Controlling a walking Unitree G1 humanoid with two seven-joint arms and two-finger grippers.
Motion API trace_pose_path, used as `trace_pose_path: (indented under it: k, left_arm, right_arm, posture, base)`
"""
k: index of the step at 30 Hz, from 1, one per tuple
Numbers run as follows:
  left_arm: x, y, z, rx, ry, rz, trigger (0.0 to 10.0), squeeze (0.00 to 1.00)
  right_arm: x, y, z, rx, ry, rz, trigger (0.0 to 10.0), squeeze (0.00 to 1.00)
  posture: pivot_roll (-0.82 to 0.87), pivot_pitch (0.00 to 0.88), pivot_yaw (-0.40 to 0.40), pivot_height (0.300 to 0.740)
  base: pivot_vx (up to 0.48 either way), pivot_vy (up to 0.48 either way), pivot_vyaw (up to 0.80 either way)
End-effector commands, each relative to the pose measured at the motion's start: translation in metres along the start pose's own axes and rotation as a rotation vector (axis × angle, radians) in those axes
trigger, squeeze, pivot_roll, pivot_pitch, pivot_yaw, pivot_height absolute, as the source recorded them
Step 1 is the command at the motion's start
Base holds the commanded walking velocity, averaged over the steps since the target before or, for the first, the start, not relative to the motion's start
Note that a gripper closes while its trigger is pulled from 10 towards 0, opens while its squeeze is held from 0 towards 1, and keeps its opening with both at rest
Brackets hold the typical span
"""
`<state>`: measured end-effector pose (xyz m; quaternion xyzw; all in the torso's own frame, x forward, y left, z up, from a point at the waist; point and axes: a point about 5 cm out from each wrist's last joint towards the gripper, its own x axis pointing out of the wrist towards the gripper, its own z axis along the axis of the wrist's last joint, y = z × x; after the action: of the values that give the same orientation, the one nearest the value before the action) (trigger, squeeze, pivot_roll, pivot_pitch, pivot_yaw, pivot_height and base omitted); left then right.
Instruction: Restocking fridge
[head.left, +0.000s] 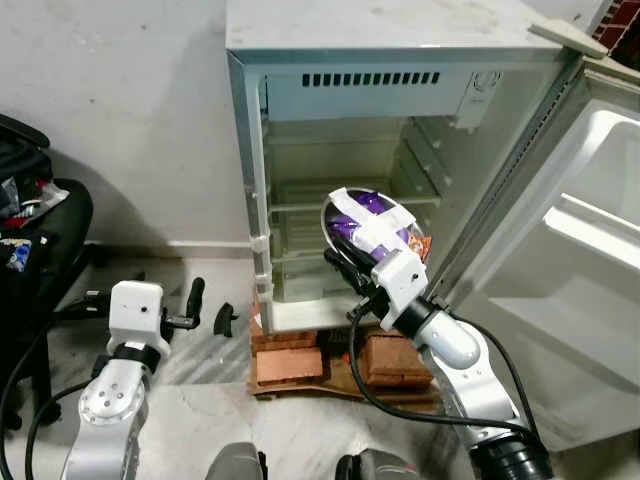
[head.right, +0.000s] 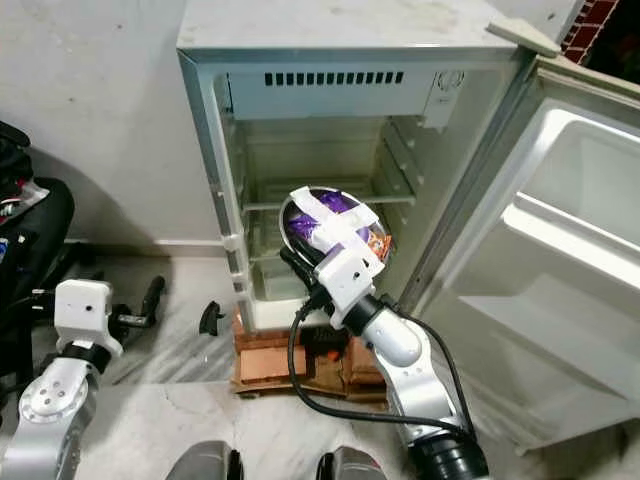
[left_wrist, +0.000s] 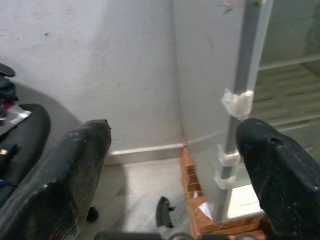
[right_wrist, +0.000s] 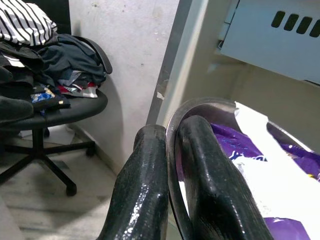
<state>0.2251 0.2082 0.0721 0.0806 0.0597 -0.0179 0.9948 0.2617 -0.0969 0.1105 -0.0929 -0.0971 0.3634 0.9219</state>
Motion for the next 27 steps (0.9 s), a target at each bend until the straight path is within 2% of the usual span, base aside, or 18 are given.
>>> trace_pose_path:
  k: [1,7,27]
  left_arm:
    - [0.0012,-0.0027,0.0042,-0.006,-0.023,-0.001,10.0,0.00]
    - [0.0068,-0.0068,0.0077,-0.030,-0.041,-0.015,10.0,0.00]
    - [0.0047,-0.0080,0.0102,-0.042,-0.048,-0.025,10.0,0.00]
  right_arm:
    - [0.0028,-0.0077,0.0096,-0.038,-0.035,0.000,10.0,0.00]
    - [0.0028,-0.0124,0.0111,-0.040,-0.034,-0.020,10.0,0.00]
    - [0.0020,-0.0091,0.0084,-0.027,-0.024,-0.003,10.0,0.00]
  posture:
    - [0.12,0.080,-0.052,0.740]
    - [0.11,0.084,-0.051,0.740]
    - [0.12,0.093,-0.043,0.740]
  base:
    - [0.000,0.000,0.56]
    - [0.000,0.000,0.35]
    - [0.303,0.000,0.00]
